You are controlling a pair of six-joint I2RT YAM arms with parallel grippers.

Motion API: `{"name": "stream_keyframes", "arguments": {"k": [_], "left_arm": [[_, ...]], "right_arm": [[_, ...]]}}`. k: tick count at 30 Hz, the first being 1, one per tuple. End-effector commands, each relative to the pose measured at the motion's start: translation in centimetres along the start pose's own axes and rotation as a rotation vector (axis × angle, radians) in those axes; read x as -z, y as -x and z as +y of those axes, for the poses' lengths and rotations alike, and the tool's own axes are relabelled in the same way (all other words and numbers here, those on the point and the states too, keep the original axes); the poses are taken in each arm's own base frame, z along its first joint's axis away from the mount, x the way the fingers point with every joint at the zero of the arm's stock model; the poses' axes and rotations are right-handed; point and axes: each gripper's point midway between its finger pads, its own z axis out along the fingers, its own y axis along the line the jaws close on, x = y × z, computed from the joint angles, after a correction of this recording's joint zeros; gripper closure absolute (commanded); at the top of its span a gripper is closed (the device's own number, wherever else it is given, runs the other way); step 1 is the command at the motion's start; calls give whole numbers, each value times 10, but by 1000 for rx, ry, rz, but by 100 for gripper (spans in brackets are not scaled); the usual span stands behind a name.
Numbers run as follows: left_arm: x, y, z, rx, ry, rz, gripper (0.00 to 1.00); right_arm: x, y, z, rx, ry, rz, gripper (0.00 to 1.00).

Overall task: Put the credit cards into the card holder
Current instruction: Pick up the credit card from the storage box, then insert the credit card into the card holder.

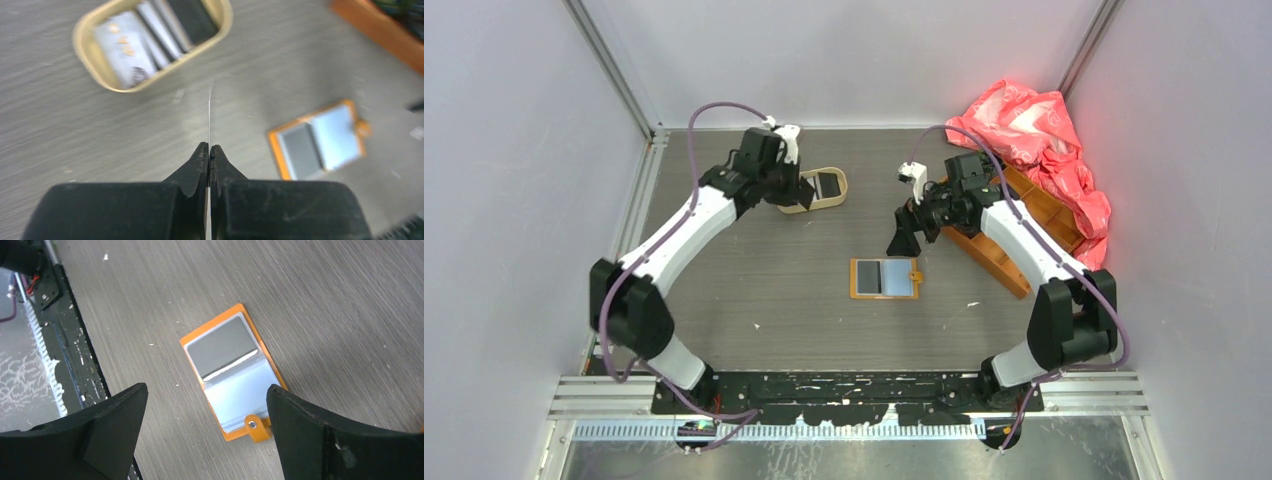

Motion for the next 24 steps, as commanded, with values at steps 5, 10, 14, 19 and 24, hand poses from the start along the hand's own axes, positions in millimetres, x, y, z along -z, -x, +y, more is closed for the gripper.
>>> {"name": "stream_keyframes", "arguments": {"k": [5, 10, 14, 19, 24], "left_arm": [[95, -20, -117, 1, -778, -249, 100], [116, -64, -127, -48, -933, -328, 100], [130, -80, -137, -98, -1011, -376, 100], [135, -93, -155, -163, -1072, -326, 100], [138, -102, -168, -211, -1103, -290, 100]], "right_arm": [[20, 14, 60, 345, 209, -184, 1], [21, 0, 84, 371, 330, -205, 1], [16, -3, 89, 353, 369, -184, 1], [-2, -11, 99, 331, 409, -114, 5], [-14, -14, 108, 318, 438, -68, 15]]}}
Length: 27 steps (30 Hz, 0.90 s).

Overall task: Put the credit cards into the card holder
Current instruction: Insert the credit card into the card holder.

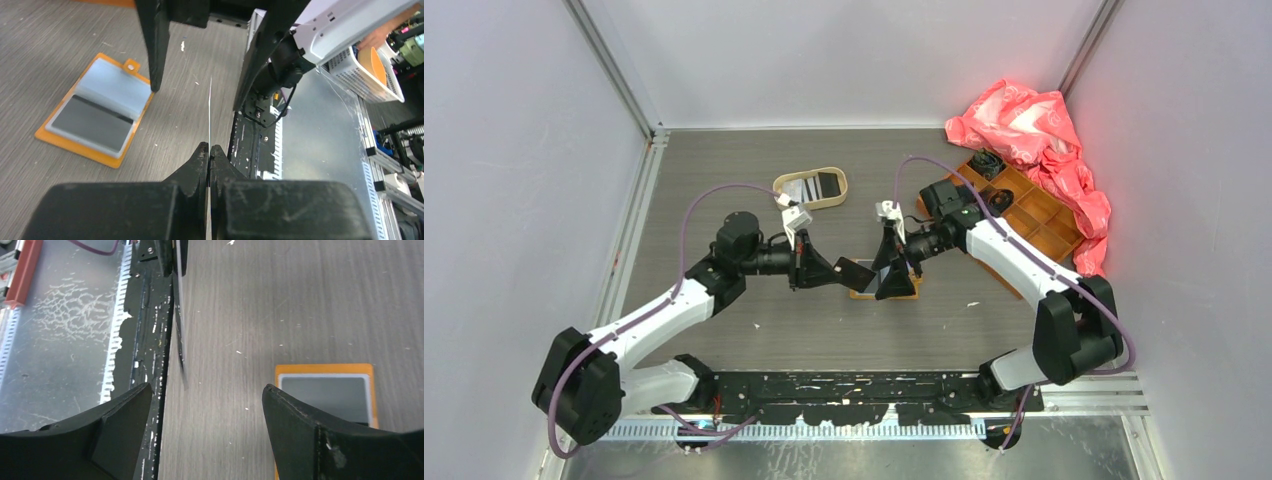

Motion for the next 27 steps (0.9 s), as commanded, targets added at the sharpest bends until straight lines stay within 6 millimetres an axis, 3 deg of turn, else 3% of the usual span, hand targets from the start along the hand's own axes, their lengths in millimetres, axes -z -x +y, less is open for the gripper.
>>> {"name": "stream_keyframes", "arguments": {"k": [1, 14, 16, 20, 24, 27], "left_arm": [[-6, 21, -22, -125, -87, -18, 100], [-24, 4, -13, -133, -68, 89, 100], [-27, 3, -12, -132, -66, 95, 100], [-28, 4, -7, -136, -36, 92, 98], [-24, 16, 6, -119, 76, 0, 66], [-10, 25, 10, -125, 152, -150, 39]], "right_arm": [[-4, 14, 4, 21, 21, -5, 16], [-10, 25, 19, 24, 71, -9, 45], [-11, 26, 19, 16, 73, -12, 58], [-10, 31, 21, -4, 80, -12, 96], [-8, 39, 28, -22, 109, -32, 99], [-7, 46, 29, -78, 115, -52, 99]]}}
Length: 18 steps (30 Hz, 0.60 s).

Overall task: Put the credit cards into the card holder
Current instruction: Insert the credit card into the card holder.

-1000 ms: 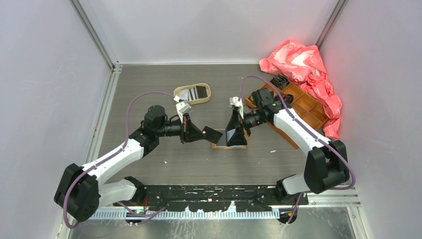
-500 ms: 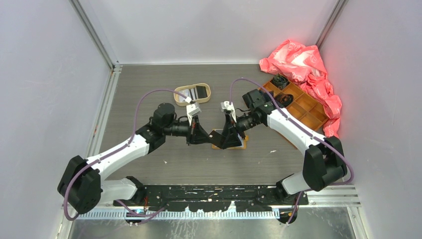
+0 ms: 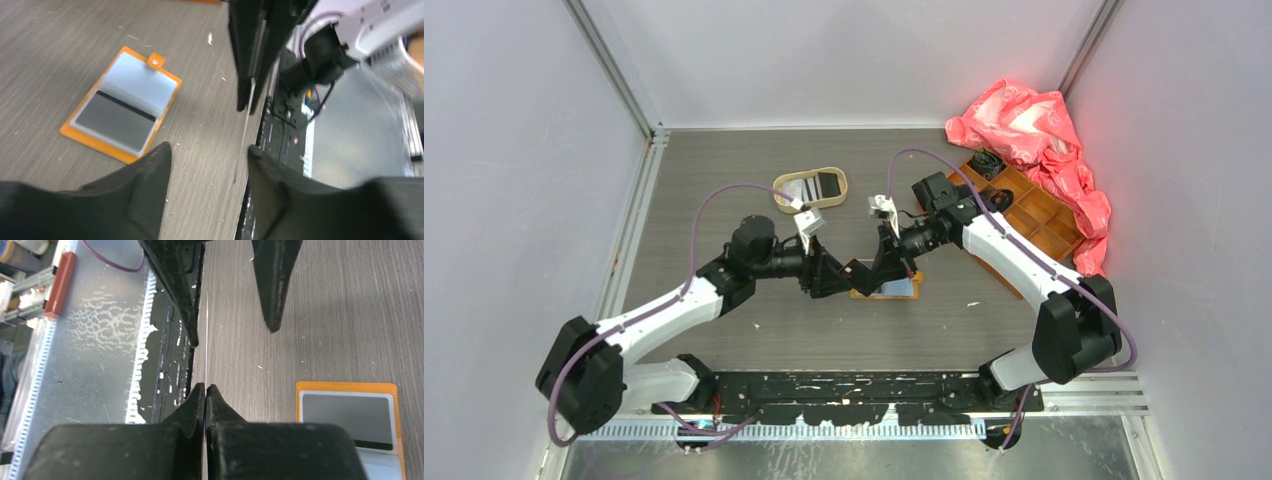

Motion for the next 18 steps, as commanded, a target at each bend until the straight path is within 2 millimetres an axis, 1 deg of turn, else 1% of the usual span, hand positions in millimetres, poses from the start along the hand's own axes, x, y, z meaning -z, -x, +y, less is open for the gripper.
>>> {"name": "stream_keyframes", "arguments": {"k": [1, 3, 5, 7, 10, 12, 16, 18], "left_arm": [[24, 44, 2, -68, 113, -306, 32], [38, 49, 0, -59, 136, -431, 18], [50, 51, -4, -20, 138, -530, 7], [56, 52, -12, 10, 94, -587, 5], [56, 58, -22, 79, 19, -637, 7], [56, 64, -23, 115, -11, -682, 11], [48, 77, -17, 164, -57, -742, 25], [40, 80, -13, 195, -75, -742, 31]], "right_arm": [[4, 29, 6, -44, 31, -74, 99], [6, 37, 3, -91, 23, -103, 99], [8, 45, 2, -125, 26, -141, 99], [9, 55, 2, -158, 36, -188, 99], [10, 66, 6, -194, 57, -241, 99], [10, 70, 7, -204, 56, -254, 99], [11, 70, 8, -211, 59, -254, 99], [10, 70, 9, -211, 65, -252, 99]]}}
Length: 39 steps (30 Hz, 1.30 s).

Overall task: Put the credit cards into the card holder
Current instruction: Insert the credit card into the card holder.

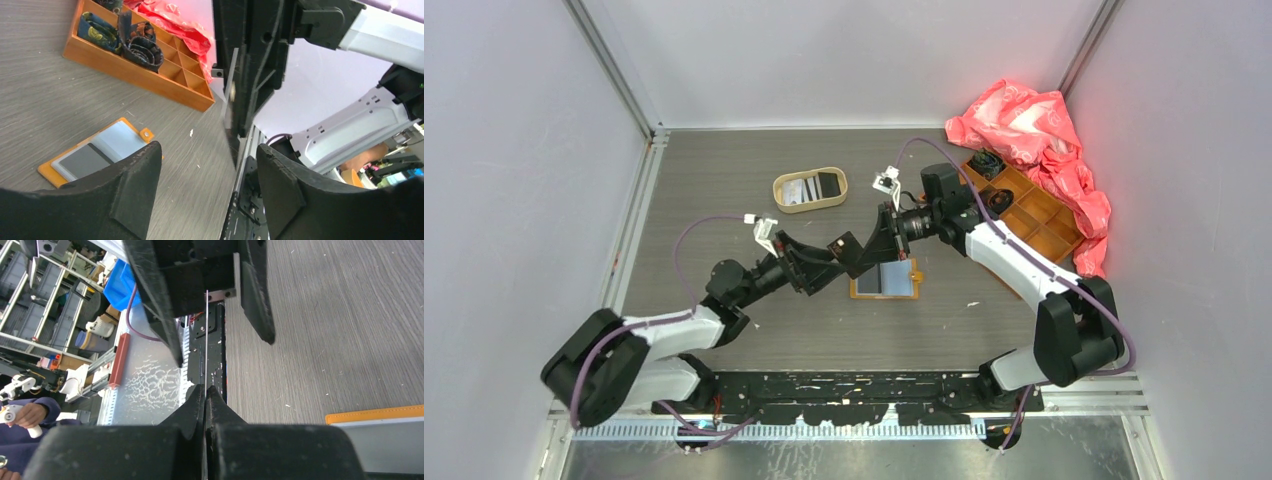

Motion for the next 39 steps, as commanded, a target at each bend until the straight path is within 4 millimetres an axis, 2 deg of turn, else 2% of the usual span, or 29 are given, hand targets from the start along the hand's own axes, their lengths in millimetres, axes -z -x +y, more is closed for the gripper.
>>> {"name": "stream_keyframes", "arguments": {"k": [1, 5, 10, 14, 15, 22, 29, 30, 32, 33, 36, 37, 39], "left_arm": [[-18, 42, -27, 41, -143, -167, 34], [-32, 41, -26, 92, -164, -135, 40], [-32, 49, -36, 79, -195, -148, 45], [-28, 51, -37, 72, -200, -149, 68], [-27, 51, -37, 75, -202, -145, 70], [-27, 42, -36, 115, -230, -76, 66], [-23, 32, -26, 134, -203, -52, 68], [-23, 33, -26, 133, -201, -54, 70], [-23, 35, -26, 129, -205, -55, 91], [-23, 36, -27, 129, -207, -56, 99], [-22, 39, -28, 116, -212, -62, 100], [-21, 38, -28, 110, -214, -59, 100], [-19, 36, -23, 100, -206, -47, 100]], "right_arm": [[3, 20, 24, 76, 49, -38, 99], [3, 19, 24, 80, 50, -37, 99], [3, 16, 22, 83, 46, -24, 99], [3, 14, 22, 91, 47, -18, 99], [3, 14, 22, 90, 47, -18, 99], [4, 16, 24, 100, 48, -21, 99], [6, 16, 24, 101, 48, -22, 99], [6, 16, 23, 101, 46, -22, 99], [5, 15, 21, 97, 43, -20, 99], [5, 14, 20, 97, 41, -18, 99], [5, 11, 17, 98, 30, -11, 98], [5, 10, 16, 103, 26, -7, 97], [6, 6, 13, 121, 9, 8, 82]]}}
